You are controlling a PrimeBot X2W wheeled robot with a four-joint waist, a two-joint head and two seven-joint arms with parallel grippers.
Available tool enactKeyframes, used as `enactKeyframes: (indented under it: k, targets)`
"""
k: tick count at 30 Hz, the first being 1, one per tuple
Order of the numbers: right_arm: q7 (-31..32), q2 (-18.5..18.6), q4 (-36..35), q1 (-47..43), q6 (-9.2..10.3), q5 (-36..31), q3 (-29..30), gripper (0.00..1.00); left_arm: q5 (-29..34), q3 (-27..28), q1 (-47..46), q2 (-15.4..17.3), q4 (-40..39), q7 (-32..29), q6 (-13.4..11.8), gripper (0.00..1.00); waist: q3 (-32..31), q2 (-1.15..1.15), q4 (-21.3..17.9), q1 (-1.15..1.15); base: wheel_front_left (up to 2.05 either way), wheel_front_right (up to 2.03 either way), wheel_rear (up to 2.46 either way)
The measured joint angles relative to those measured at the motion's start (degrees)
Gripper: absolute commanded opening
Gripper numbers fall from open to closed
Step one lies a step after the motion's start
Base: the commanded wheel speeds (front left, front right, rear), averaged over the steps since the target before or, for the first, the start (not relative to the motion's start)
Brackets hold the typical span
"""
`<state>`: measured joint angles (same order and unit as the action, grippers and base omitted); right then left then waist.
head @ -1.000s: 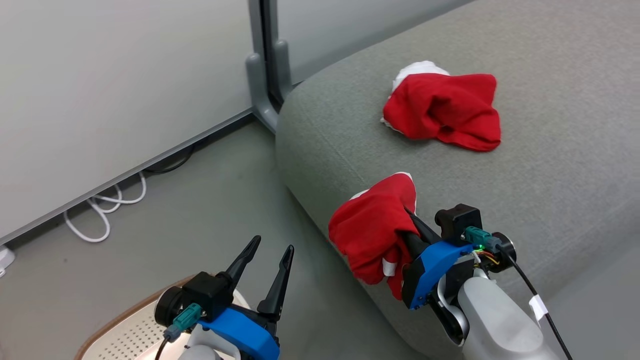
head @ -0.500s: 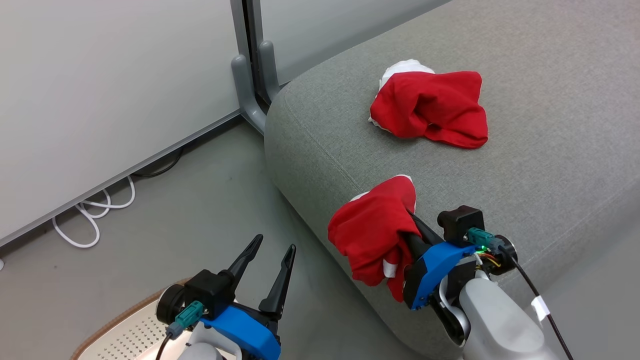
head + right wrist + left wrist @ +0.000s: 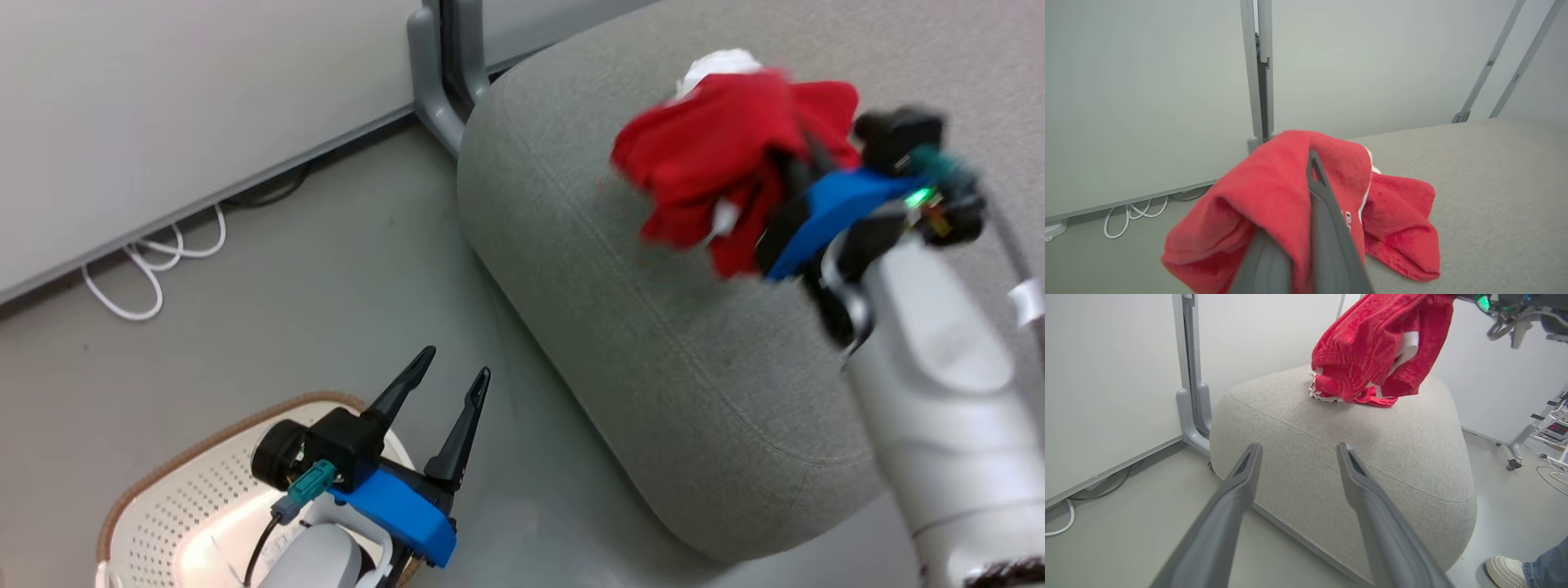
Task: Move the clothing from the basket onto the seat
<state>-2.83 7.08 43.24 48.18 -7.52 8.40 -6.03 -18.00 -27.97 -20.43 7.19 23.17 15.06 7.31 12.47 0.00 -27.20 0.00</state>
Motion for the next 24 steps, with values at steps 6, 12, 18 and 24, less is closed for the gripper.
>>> enactKeyframes:
  k: [6,12,18,24]
  targets:
    - [2.7,6.1,-2.8,9.3,0.00,-2.8,9.1,0.00,0.2,-2.4,-4.0,1.6,-1.2,0.0,0.0,1.00,5.2,0.00,2.4,0.00,0.00,0.00,0.00]
    - [3.9,13.3,-4.8,12.7,0.01,-7.6,17.4,0.00,0.4,-4.8,-9.2,2.8,-3.3,0.0,0.0,1.00,11.2,0.00,5.9,0.01,0.00,0.00,0.00]
    - [1.8,14.5,-2.9,10.6,0.01,-9.6,26.4,0.00,0.5,-6.5,-12.7,3.4,-5.5,0.0,0.0,1.00,17.0,0.00,9.4,0.01,0.00,0.00,0.00]
    - [-1.3,12.2,1.8,6.9,0.00,-12.5,29.9,0.00,0.9,-6.6,-13.9,4.6,-6.7,0.0,0.0,1.00,21.6,0.00,12.3,0.01,0.00,0.00,0.00]
